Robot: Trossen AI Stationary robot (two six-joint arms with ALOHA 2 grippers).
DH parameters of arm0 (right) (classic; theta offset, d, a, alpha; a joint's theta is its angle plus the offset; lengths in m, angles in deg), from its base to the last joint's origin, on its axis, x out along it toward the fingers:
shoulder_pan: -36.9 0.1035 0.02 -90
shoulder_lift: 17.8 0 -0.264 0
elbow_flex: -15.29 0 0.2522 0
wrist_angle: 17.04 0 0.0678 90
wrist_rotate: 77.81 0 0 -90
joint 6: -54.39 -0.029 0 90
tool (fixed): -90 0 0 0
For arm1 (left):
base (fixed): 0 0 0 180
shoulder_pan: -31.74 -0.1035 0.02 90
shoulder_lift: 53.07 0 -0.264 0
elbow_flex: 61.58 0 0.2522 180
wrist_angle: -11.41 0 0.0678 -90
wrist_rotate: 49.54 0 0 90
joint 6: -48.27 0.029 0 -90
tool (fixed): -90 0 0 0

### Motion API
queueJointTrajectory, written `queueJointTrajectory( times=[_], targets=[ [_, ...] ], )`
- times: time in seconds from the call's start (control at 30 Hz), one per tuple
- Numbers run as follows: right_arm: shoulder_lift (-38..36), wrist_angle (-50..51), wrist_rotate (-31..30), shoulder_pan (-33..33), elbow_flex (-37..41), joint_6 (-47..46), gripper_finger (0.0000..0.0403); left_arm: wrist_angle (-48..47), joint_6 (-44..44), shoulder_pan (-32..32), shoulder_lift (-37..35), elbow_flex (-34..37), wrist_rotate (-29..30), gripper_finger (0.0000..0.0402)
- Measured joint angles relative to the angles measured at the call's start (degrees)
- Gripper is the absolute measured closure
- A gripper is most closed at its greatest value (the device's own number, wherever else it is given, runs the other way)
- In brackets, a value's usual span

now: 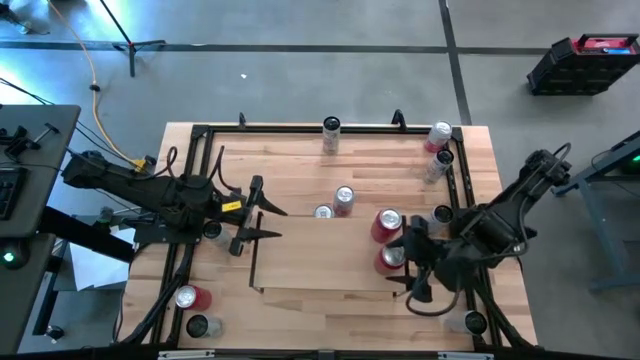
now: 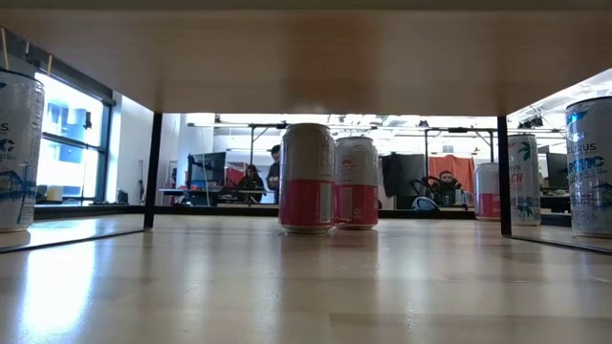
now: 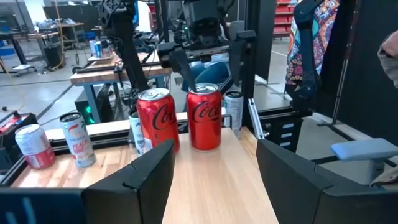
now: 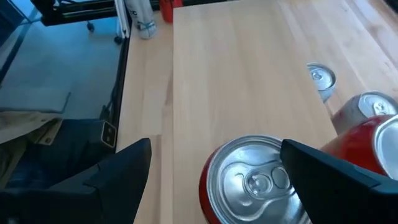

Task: Place canned beverage on shelf
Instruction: Adjust the red-black soda cans on the shelf

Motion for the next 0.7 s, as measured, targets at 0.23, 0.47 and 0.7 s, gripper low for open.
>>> queueJointTrajectory(
  times=[0.23,0.47,0.7],
  targets=[
    [0.69,-4.10,2.58,-0.17,0.08,4.63,0.0059,0.04,0.05,0.00,0.00,0.00,0.02,0.0186],
    [0.65,-7.22,3.91,-0.09,0.13,8.56,0.0059,0.11,0.07,-0.01,0.00,0.00,0.02,0.0186],
    [-0.46,-8.47,6.49,0.86,0.13,9.49,0.0059,0.06,0.04,-0.02,0.00,0.00,0.00,0.0186]
  ],
)
